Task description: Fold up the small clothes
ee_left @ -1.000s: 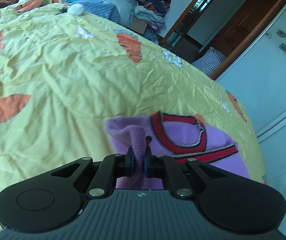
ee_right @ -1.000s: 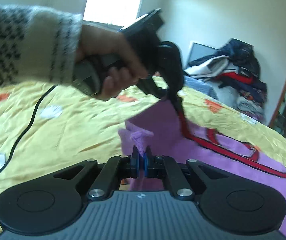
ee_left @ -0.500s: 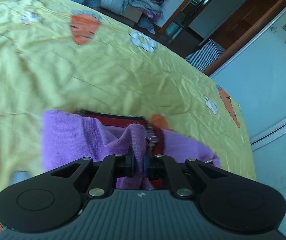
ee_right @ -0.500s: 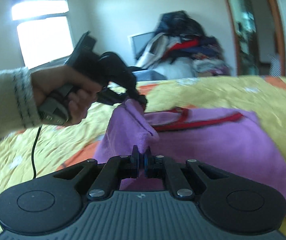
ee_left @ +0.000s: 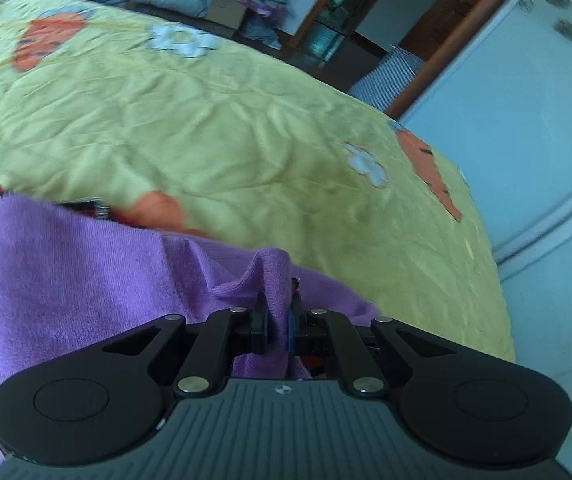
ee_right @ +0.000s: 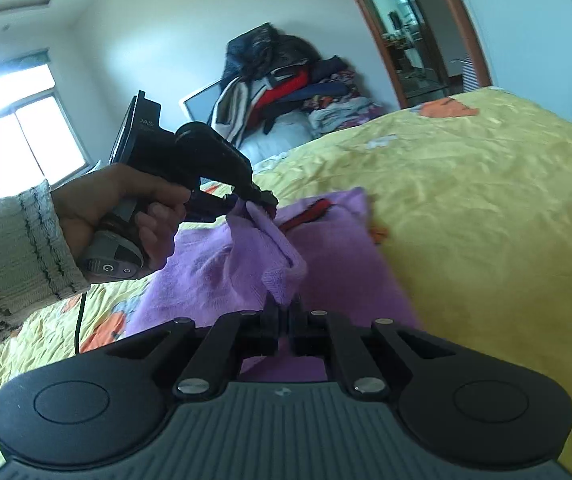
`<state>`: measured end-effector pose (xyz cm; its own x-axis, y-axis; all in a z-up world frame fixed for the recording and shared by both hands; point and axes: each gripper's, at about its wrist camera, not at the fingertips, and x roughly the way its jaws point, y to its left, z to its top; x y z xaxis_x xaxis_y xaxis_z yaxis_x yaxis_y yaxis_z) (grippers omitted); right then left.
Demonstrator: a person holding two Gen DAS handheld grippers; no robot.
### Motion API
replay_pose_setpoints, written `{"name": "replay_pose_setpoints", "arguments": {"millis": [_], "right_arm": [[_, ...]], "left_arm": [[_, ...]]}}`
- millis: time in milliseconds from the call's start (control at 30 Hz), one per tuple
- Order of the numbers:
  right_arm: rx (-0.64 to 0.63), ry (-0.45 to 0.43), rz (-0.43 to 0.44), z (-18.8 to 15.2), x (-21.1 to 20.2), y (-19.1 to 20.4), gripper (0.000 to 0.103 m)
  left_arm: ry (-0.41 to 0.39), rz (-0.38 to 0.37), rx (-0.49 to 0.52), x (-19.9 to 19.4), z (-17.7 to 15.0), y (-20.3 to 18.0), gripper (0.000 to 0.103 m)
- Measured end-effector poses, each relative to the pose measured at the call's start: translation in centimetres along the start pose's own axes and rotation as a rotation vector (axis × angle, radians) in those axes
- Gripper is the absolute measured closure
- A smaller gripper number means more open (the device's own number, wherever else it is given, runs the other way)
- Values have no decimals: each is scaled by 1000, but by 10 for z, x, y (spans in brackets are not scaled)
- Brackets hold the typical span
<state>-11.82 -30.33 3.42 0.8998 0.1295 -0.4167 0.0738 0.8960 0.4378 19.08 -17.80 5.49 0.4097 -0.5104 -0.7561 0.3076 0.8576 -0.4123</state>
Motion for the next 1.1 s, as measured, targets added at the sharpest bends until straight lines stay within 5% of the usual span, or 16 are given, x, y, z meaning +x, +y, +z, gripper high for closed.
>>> {"name": "replay_pose_setpoints", "arguments": {"millis": [533,567,700,800,900,1100], "right_arm": [[75,27,-79,-11,-21,-32,99],[75,35,-86,-12,-21,-31,99],[109,108,-94,-15,-20,-35,97],[66,75,-89,-9,-35,-36,97],[32,50,-79,6,-44,-44,97],[-121,62,59,42,-21,-34,97]], "left_arm": [[36,38,145,40,-13,-63,92],[42,27,139,41,-13,-63,88],[1,-19,114,26,-10,-65,40],[-49,-26,187,-10,-17,-66,35],[-89,-25,237,-58,-44,-48,17],[-31,14,328,-106,-125,-10,15]]}}
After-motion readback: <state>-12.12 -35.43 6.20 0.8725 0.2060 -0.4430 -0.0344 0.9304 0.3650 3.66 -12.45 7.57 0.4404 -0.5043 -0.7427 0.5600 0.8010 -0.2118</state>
